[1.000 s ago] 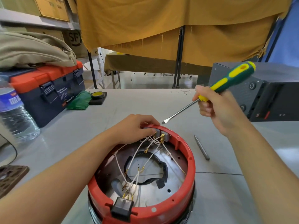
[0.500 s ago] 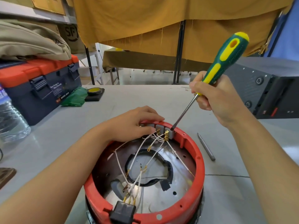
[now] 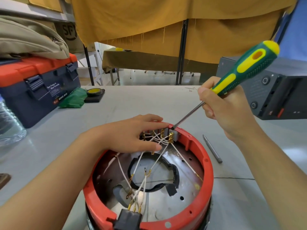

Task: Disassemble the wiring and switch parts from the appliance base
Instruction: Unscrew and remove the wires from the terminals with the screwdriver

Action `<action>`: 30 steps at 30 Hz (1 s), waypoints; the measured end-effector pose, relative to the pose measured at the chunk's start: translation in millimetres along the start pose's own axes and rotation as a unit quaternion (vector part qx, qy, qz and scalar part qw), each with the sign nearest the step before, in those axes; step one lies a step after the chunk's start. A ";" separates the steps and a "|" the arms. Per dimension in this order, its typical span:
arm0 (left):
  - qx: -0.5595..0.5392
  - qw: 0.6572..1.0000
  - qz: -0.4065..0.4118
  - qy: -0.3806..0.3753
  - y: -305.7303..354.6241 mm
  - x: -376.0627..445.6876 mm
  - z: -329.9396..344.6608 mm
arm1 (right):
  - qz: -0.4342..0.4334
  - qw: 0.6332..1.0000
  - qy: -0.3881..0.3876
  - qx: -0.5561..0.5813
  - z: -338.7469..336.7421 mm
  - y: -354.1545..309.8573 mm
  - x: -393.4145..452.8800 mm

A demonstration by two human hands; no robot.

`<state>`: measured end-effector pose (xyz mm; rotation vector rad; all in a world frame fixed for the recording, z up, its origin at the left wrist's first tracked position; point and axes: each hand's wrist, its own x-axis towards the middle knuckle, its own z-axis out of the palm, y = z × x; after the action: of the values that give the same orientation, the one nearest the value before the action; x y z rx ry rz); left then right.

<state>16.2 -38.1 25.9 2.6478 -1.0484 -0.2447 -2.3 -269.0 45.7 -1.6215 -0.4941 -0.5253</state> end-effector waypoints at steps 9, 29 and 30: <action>0.001 0.999 -0.001 0.046 -1.7 -12.3 8.4 | -0.004 1.000 -0.006 0.003 0.9 -1.3 -4.3; 0.056 0.997 -0.002 0.052 2.5 -15.8 12.9 | -0.042 0.998 -0.016 -0.039 4.3 -3.6 -10.6; 0.054 0.997 -0.002 0.051 3.1 -15.9 12.6 | -0.039 0.999 -0.016 -0.035 4.0 -3.7 -10.1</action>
<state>-0.5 -31.9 15.8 2.7253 -1.0513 -0.0557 -12.4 -264.7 42.2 -1.6837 -0.5692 -0.5812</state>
